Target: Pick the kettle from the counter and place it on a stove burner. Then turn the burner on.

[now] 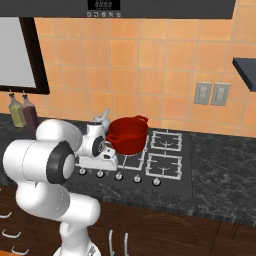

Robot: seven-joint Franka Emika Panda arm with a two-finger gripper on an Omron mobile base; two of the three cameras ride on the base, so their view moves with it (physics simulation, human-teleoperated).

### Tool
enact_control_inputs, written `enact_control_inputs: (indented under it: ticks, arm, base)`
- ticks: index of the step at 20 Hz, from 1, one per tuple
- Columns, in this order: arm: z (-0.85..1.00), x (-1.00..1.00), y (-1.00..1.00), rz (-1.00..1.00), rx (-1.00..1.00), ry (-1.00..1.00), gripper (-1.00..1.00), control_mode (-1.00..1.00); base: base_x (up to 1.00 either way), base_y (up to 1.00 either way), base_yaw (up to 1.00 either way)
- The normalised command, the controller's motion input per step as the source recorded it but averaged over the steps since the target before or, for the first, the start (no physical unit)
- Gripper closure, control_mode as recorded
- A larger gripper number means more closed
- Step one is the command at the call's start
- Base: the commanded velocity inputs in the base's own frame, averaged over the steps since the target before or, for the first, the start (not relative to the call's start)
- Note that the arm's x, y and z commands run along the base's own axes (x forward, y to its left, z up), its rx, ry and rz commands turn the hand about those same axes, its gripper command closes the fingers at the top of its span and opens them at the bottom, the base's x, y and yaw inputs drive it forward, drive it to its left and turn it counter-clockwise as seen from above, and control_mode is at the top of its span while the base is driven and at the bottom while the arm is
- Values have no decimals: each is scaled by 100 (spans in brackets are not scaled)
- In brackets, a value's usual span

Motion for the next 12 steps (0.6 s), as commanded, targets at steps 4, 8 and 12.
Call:
enact_control_inputs:
  ticks: [4,8,12]
  arm:
    - [-3,0,0,0,0,-2,-100,-100]
    - [-4,0,0,0,0,0,100,-100]
    - [0,0,0,0,0,0,100,-100]
  base:
    - [0,0,0]
    - [0,0,0]
    - [0,0,0]
